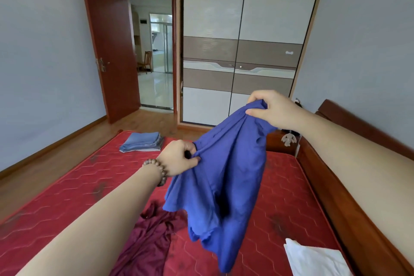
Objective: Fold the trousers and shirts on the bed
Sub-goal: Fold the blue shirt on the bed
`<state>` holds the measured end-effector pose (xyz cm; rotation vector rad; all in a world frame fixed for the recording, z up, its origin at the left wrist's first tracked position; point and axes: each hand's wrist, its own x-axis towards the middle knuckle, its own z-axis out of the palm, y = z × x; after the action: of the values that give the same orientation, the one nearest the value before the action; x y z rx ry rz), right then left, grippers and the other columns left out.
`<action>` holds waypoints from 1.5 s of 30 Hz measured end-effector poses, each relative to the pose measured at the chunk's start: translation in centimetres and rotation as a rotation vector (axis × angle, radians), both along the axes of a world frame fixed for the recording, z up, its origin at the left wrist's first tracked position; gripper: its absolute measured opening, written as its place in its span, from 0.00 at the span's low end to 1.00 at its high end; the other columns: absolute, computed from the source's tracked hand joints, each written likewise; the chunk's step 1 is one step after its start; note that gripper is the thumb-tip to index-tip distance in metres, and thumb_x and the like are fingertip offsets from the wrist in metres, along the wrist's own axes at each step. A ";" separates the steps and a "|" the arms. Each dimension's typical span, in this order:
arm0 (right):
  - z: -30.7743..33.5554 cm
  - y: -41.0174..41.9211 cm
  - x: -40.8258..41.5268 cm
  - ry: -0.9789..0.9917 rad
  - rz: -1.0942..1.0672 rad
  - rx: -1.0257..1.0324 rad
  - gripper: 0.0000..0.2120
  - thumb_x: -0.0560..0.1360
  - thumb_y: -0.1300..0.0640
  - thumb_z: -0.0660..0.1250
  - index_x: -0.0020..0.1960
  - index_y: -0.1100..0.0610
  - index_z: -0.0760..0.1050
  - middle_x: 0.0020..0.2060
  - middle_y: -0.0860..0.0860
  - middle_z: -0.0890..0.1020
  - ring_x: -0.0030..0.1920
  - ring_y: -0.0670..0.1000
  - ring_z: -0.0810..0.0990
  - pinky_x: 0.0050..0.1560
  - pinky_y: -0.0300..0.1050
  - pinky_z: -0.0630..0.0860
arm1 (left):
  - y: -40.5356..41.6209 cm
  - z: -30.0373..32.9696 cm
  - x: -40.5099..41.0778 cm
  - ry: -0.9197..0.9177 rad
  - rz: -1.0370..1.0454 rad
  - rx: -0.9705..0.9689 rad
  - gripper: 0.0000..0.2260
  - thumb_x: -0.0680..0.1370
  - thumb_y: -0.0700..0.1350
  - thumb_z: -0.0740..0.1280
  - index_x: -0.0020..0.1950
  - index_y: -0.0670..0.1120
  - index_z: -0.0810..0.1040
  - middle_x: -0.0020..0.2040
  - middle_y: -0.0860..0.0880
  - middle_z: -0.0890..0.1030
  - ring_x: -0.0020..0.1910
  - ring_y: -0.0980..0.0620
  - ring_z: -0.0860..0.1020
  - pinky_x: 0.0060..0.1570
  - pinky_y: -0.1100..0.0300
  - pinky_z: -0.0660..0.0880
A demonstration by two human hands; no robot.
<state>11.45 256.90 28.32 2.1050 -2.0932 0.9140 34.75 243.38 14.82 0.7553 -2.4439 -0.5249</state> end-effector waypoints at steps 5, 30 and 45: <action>-1.6 2.4 2.4 -0.025 -0.059 -0.046 0.03 0.75 0.58 0.69 0.47 0.58 0.78 0.44 0.53 0.81 0.45 0.56 0.78 0.42 0.41 0.71 | 2.7 -2.1 1.7 0.025 -0.091 0.005 0.24 0.76 0.42 0.69 0.26 0.50 0.59 0.23 0.52 0.59 0.25 0.54 0.57 0.27 0.64 0.55; -6.9 11.3 9.5 -0.111 -0.377 0.178 0.03 0.70 0.62 0.69 0.43 0.56 0.80 0.44 0.49 0.81 0.45 0.48 0.76 0.46 0.31 0.71 | 5.5 -7.7 16.4 0.123 -0.187 0.630 0.03 0.71 0.40 0.74 0.37 0.44 0.83 0.35 0.47 0.82 0.35 0.55 0.77 0.37 0.63 0.73; -36.8 -0.5 -2.7 -0.199 -0.367 0.458 0.08 0.70 0.61 0.73 0.49 0.59 0.79 0.46 0.53 0.81 0.47 0.53 0.76 0.45 0.40 0.65 | -2.7 -31.9 6.4 -0.195 0.210 0.543 0.07 0.71 0.36 0.74 0.48 0.37 0.83 0.37 0.45 0.78 0.32 0.55 0.71 0.41 0.61 0.71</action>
<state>8.75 256.40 -8.43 1.7349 -2.8947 0.6654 41.12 240.70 -17.06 1.3178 -2.3693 -1.0953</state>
